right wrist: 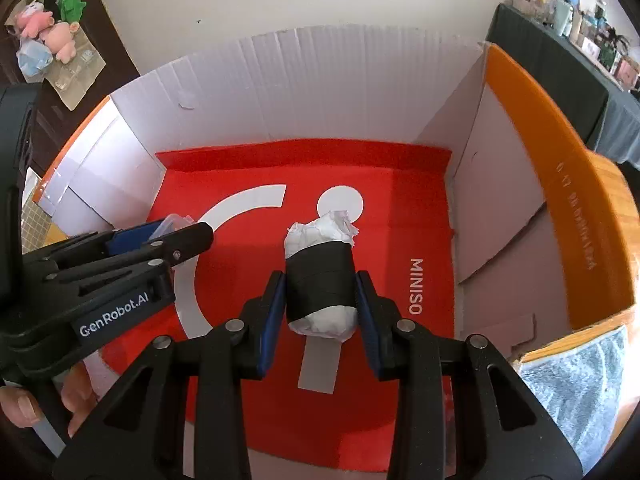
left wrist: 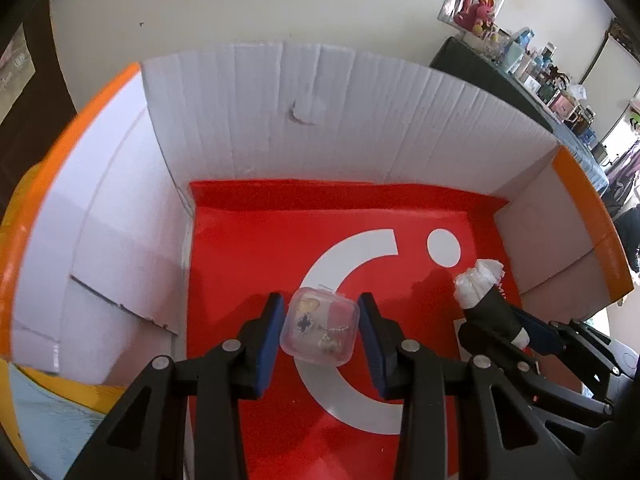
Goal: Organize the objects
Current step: 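Lift and carry the clear box and the roll over the red-floored box with both tools, then open both tools to drop the clear box and the roll onto the red floor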
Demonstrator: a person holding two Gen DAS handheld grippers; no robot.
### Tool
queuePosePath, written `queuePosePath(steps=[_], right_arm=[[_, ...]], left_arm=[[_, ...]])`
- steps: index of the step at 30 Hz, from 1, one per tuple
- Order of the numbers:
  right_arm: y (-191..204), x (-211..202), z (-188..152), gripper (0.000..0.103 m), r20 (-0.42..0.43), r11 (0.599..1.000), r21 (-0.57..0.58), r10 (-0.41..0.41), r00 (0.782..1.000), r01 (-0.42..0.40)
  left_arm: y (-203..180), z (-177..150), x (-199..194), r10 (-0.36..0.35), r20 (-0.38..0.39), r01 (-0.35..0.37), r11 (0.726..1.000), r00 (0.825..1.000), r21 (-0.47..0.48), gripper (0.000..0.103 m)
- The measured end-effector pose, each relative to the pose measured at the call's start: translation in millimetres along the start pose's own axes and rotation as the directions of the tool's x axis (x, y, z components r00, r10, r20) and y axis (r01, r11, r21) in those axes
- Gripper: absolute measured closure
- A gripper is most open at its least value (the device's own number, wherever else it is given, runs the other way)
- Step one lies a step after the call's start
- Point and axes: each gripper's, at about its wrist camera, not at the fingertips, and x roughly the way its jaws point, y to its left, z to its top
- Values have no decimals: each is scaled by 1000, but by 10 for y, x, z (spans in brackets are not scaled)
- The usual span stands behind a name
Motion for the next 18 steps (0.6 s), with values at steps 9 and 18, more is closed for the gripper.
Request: queuePosePath(steps=[9, 18], right_arm=[[-29, 29, -22, 70, -27, 1000, 15, 8, 1000, -7], [-85, 25, 2, 69, -44, 999, 30, 14, 999, -13]], left_arm=[[31, 2, 50, -3, -18, 3, 1000, 1000, -6, 63], [43, -12, 51, -1, -19, 1, 1000, 1000, -8, 63]])
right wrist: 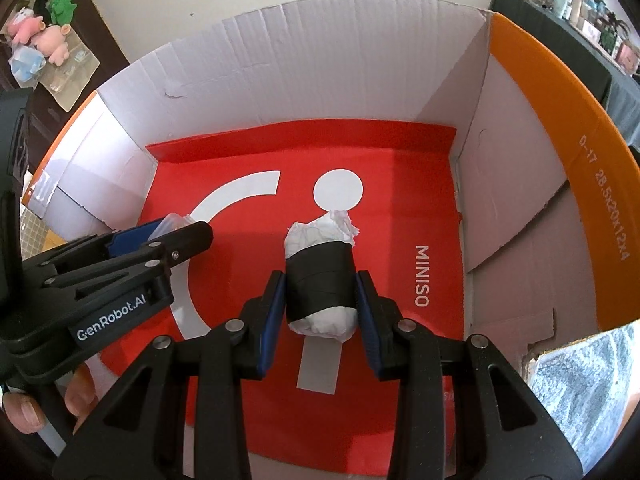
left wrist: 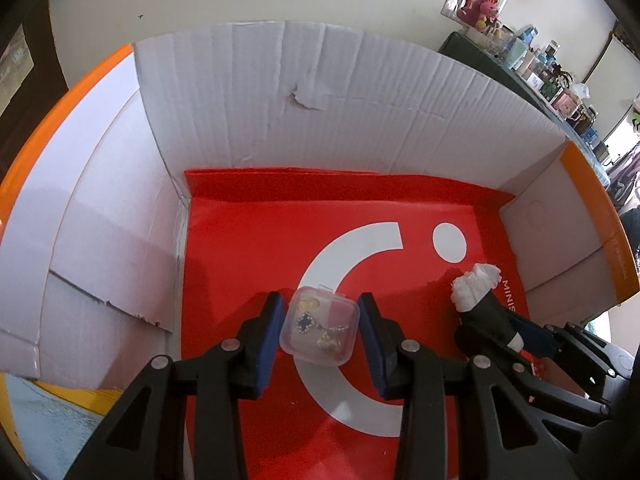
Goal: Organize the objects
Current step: 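Open both tools to drop the clear box and the roll onto the red floor, then withdraw both open tools from the box back over the towel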
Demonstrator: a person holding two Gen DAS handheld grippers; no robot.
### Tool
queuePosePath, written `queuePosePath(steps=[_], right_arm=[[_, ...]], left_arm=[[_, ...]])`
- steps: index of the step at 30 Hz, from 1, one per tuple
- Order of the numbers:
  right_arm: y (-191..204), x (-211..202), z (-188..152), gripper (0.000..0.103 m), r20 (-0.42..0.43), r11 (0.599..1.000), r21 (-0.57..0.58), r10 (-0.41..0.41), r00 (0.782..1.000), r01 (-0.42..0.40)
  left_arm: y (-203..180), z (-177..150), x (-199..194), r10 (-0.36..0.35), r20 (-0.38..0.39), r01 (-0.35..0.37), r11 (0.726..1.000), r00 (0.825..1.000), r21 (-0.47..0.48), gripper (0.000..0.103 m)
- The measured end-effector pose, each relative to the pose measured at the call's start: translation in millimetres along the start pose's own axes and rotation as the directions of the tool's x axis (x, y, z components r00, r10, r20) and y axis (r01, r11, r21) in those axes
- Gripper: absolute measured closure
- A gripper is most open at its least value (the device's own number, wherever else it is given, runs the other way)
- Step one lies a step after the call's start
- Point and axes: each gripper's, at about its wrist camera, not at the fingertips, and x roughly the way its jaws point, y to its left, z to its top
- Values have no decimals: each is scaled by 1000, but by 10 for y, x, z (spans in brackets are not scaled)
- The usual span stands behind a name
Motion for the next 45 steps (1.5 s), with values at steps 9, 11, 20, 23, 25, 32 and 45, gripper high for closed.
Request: queuePosePath(steps=[9, 11, 20, 23, 25, 32, 45], right_arm=[[-42, -53, -21, 69, 13, 1000, -7, -7, 1000, 7], [-52, -61, -24, 66, 14, 1000, -7, -4, 1000, 4], [-32, -100, -15, 56, 28, 1000, -11, -2, 1000, 2], [-1, -104, -31, 56, 33, 1000, -14, 1, 999, 0], [10, -128, -41, 56, 37, 1000, -15, 3, 999, -3], [24, -173, -39, 51, 50, 1000, -13, 8, 999, -8], [88, -340, -160, 51, 88, 999, -15, 31, 996, -30]], left_arm=[[32, -9, 6, -5, 2, 5, 1000, 1000, -5, 63], [30, -7, -3, -7, 2, 7, 1000, 1000, -6, 60], [31, 17, -23, -2, 3, 2, 1000, 1000, -13, 53], [21, 24, -30, 1, 4, -1, 1000, 1000, -15, 53], [32, -2, -49, 4, 6, -4, 1000, 1000, -16, 52], [40, -38, -121, 18, 23, -18, 1000, 1000, -12, 45], [-29, -96, -370, 35, 72, -36, 999, 997, 10, 45]])
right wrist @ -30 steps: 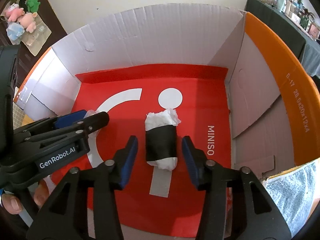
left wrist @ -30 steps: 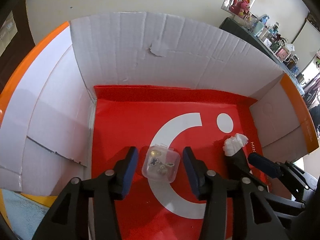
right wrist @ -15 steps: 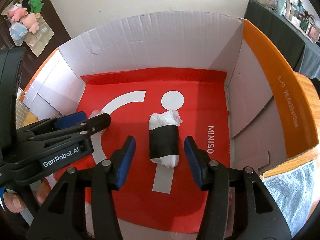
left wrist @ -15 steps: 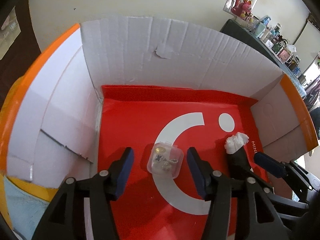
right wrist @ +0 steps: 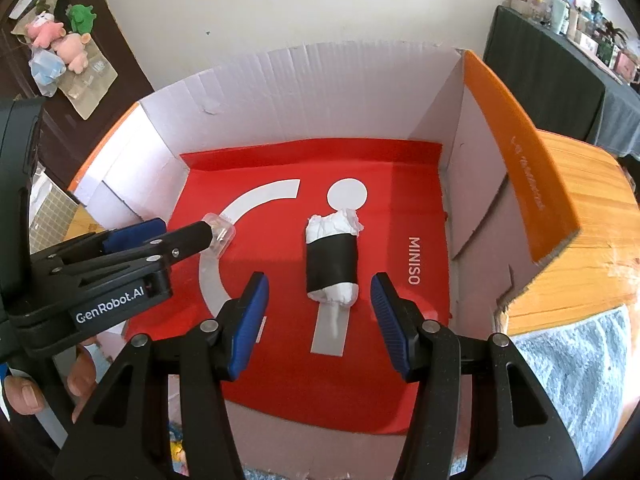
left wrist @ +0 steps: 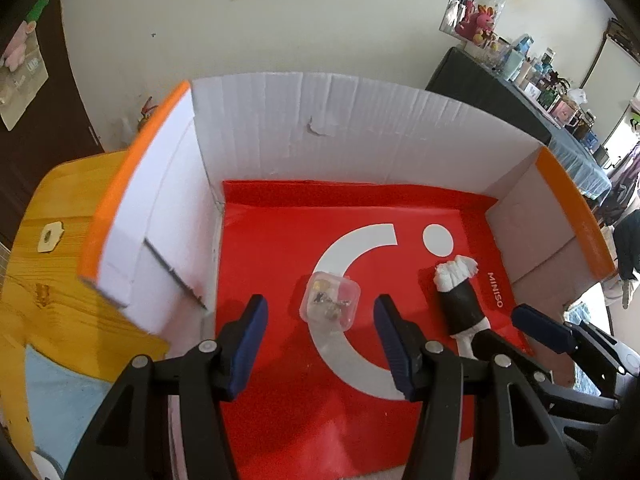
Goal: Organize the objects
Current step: 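Withdraw both open tools from the box back over the towel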
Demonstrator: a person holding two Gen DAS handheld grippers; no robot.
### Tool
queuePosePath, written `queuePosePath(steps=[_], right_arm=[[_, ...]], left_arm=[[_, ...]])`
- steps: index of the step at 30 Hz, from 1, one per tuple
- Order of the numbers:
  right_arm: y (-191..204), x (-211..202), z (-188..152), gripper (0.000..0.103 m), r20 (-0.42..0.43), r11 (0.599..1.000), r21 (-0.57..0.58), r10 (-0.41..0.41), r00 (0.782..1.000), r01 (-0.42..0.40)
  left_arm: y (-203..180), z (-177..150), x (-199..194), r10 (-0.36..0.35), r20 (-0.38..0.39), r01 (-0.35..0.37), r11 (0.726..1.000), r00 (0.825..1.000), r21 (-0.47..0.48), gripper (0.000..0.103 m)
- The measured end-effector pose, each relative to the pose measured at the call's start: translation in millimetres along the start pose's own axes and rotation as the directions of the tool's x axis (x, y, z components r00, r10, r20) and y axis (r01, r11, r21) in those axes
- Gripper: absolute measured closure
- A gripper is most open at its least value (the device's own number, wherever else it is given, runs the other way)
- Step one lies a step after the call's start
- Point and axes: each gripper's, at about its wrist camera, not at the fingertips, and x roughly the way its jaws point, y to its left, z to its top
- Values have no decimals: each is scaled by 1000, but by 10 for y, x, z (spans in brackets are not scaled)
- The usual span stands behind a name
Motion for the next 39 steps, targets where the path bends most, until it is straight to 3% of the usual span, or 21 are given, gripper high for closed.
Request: queuePosePath(steps=[5, 7, 10, 21, 24, 28, 33, 36, 39], right_arm=[[-3, -140, -74, 49, 23, 1000, -5, 12, 1000, -12], [18, -160, -83, 42, 30, 1000, -10, 15, 999, -15], [46, -228, -124, 42, 42, 1000, -19, 22, 999, -21], [65, -423, -256, 42, 82, 999, -21, 45, 996, -44], [77, -482, -299, 42, 97, 998, -21, 54, 994, -52], [97, -541, -362, 35, 108, 998, -25, 62, 992, -60], [164, -650, -450, 35, 139, 998, -45, 60, 989, -54], [186, -704, -488, 26, 153, 997, -51, 59, 986, -51], [193, -764, -530, 25, 167, 997, -53, 63, 984, -55]], left_arm=[[-30, -68, -91, 11, 15, -11, 1000, 1000, 11, 45], [-37, -103, -132, 21, 23, -21, 1000, 1000, 13, 45], [-34, -151, -201, 29, 41, -30, 999, 999, 13, 36], [4, -289, -364, 31, 73, -32, 999, 997, 2, 35], [16, -333, -402, 33, 83, -33, 999, 996, 4, 31], [18, -428, -472, 30, 100, -31, 1000, 994, 6, 28], [-9, -521, -556, 29, 114, -32, 999, 993, 18, 28], [-20, -573, -617, 26, 128, -28, 999, 991, 18, 22], [-32, -623, -675, 21, 141, -24, 1000, 990, 16, 19]])
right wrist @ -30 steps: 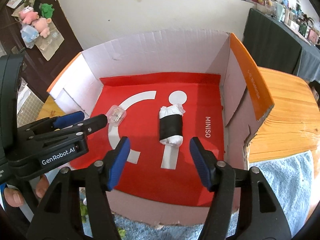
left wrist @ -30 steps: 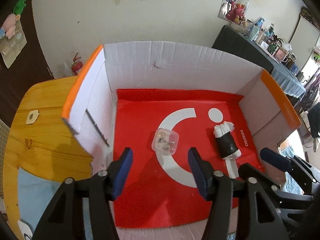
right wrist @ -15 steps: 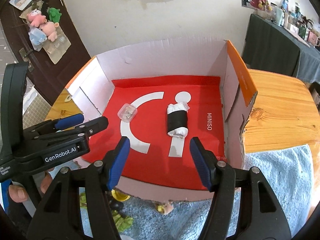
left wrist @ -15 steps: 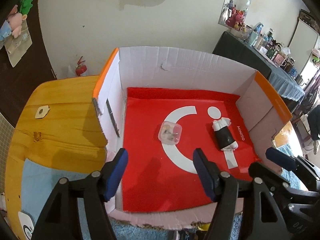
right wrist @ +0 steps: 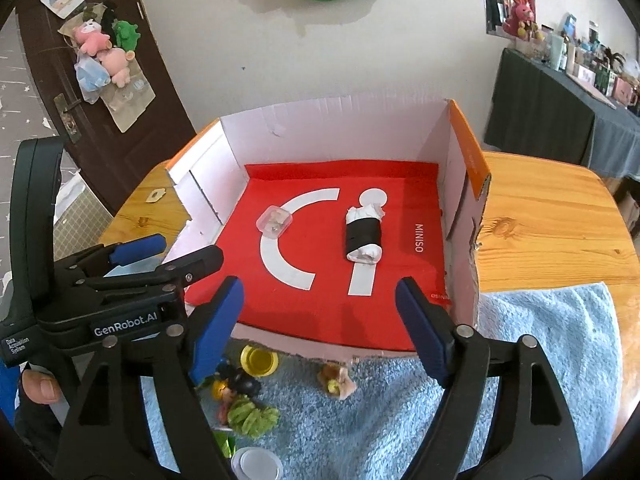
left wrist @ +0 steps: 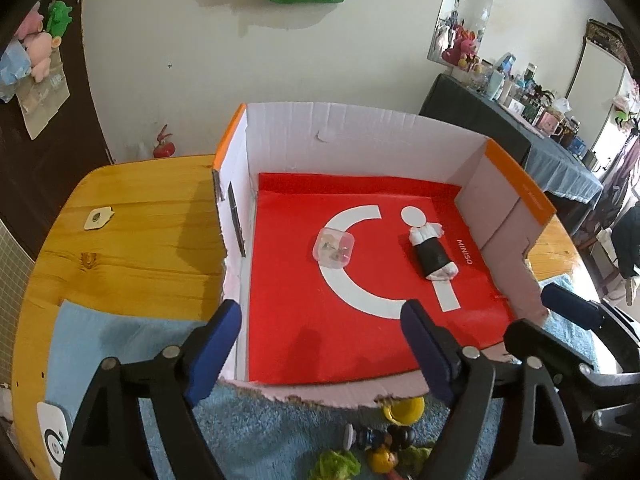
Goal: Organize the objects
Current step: 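Withdraw both open tools from the box back over the towel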
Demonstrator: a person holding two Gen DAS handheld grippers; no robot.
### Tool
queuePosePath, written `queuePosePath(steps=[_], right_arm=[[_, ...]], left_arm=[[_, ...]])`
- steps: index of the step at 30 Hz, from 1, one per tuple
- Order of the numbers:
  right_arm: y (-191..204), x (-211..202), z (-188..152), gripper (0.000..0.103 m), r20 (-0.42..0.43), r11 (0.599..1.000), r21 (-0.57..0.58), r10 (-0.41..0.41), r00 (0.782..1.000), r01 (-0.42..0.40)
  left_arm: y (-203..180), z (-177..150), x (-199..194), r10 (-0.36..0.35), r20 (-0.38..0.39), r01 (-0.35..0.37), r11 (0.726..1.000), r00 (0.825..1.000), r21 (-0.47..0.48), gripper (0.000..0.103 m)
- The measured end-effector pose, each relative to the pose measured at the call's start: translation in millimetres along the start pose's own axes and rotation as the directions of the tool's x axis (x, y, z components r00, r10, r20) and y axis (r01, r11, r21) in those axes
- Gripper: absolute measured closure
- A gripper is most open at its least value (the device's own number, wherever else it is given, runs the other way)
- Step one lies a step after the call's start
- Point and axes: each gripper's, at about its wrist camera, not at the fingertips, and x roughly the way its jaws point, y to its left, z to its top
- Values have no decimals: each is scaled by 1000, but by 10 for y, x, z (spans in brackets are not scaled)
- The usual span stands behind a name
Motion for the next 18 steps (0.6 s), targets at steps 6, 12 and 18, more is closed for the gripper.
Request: queuePosePath(steps=[6, 12, 18], right_arm=[[11, -122, -65, 24, 21, 1000, 3, 4, 1000, -4], [59, -197, -148, 20, 30, 1000, -7, 16, 999, -15], [115, -259, -231, 10, 31, 1000, -22, 23, 999, -23]], left_arm=[[22, -80, -94, 18, 15, -18, 1000, 1000, -4, 19], [47, -190, -182, 9, 20, -9, 1000, 1000, -13, 15], [-11, -311, -272, -4, 31, 3, 1000, 1000, 10, 11]])
